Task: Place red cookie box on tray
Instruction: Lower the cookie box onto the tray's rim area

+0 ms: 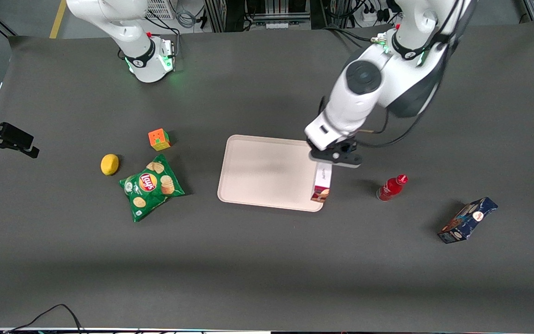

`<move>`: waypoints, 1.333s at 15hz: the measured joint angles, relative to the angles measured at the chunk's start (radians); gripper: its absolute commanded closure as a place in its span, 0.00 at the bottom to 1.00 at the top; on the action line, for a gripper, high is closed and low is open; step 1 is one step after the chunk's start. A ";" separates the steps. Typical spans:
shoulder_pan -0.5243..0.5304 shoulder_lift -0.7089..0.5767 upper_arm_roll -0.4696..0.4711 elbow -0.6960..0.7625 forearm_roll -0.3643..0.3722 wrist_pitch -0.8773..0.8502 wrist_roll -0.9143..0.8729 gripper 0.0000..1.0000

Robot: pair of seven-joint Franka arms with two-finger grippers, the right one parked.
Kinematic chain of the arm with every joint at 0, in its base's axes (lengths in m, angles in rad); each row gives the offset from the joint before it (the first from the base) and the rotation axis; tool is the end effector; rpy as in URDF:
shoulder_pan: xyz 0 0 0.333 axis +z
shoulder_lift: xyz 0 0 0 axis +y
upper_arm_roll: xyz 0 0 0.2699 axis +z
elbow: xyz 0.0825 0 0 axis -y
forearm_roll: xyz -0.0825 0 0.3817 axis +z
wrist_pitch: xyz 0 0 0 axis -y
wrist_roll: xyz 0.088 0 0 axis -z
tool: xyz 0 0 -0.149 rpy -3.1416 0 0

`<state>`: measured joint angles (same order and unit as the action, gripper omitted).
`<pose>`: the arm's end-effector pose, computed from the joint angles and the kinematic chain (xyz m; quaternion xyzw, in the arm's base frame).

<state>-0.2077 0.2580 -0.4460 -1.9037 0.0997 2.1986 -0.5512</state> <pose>0.4878 -0.3600 0.2976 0.9969 -0.0710 0.0187 0.0295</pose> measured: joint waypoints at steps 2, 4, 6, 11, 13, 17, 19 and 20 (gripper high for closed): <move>-0.027 0.080 0.001 0.000 0.064 0.062 -0.066 0.89; -0.041 0.139 0.007 0.000 0.096 0.102 -0.086 0.89; -0.047 0.177 0.017 -0.001 0.128 0.120 -0.089 0.89; -0.051 0.210 0.038 -0.024 0.163 0.167 -0.107 0.86; -0.052 0.219 0.038 -0.028 0.164 0.170 -0.137 0.86; -0.065 0.237 0.038 -0.029 0.165 0.175 -0.195 0.81; -0.071 0.249 0.038 -0.031 0.165 0.193 -0.204 0.73; -0.074 0.256 0.038 -0.031 0.165 0.200 -0.206 0.66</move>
<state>-0.2818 0.5137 -0.4075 -1.9346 0.2644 2.3985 -0.7575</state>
